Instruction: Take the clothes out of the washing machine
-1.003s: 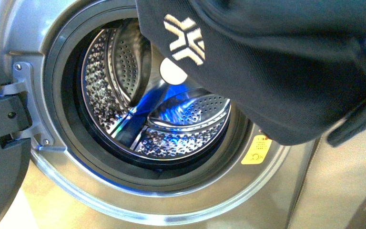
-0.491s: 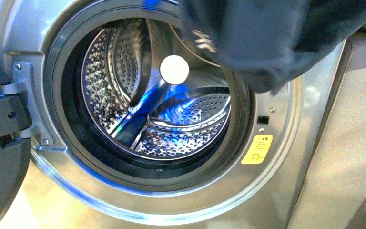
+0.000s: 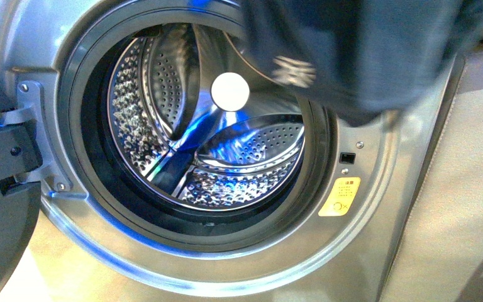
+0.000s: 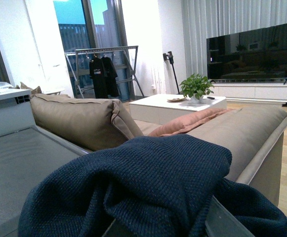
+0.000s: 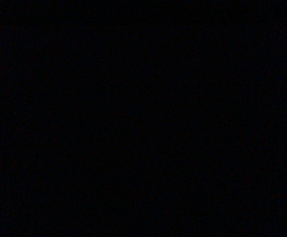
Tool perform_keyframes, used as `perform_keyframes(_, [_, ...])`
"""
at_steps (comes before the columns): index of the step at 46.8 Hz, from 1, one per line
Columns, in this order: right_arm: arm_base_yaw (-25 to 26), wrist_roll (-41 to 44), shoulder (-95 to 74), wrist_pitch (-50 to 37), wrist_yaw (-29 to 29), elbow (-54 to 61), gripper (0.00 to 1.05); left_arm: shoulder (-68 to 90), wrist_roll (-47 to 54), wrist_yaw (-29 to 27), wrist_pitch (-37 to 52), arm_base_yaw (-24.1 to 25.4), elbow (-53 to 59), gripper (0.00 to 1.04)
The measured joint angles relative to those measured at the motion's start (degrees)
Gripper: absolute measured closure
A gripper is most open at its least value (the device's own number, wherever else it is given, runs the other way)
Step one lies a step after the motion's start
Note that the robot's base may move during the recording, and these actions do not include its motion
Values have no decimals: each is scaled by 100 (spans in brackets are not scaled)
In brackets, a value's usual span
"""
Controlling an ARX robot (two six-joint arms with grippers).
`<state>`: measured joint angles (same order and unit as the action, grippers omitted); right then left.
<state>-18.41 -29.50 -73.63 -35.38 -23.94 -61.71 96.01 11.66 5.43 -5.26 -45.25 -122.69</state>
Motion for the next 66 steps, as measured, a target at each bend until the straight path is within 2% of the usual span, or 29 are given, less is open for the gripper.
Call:
perform_keyframes(4, [2, 52, -48, 28, 96, -59, 9, 0, 4, -9, 0, 2, 0, 98])
perform_keyframes(19, [378, 212, -63, 24, 660, -103, 54, 0, 11, -7, 0, 2, 0, 97])
perform_keyframes(31, [973, 22, 70, -221, 752, 122, 87, 0, 11, 20, 2, 2, -11, 61])
perform_keyframes(34, [1123, -35, 162, -251, 741, 208, 93, 0, 11, 33, 2, 2, -13, 52])
perform_keyframes(36, [1222, -74, 227, -280, 726, 251, 94, 0, 11, 37, 2, 0, -13, 47])
perform_keyframes(42, [1875, -328, 619, -404, 492, 348, 95, 0, 11, 55, 2, -9, -15, 18])
perform_keyframes(46, [2345, -518, 833, -470, 278, 348, 95, 0, 15, 57, 2, -9, -17, 5])
perform_keyframes(55, [3399, -944, 1115, -610, -310, 337, 95, 0, 11, 55, 2, -9, -17, 7])
perform_keyframes(62, [4835, -1600, 1123, -964, -942, 214, 95, -2, 11, 55, 2, -9, -22, 7])
perform_keyframes(66, [5392, -1847, 1056, -1132, -1161, 125, 95, -2, 11, 55, 2, -9, -22, 7])
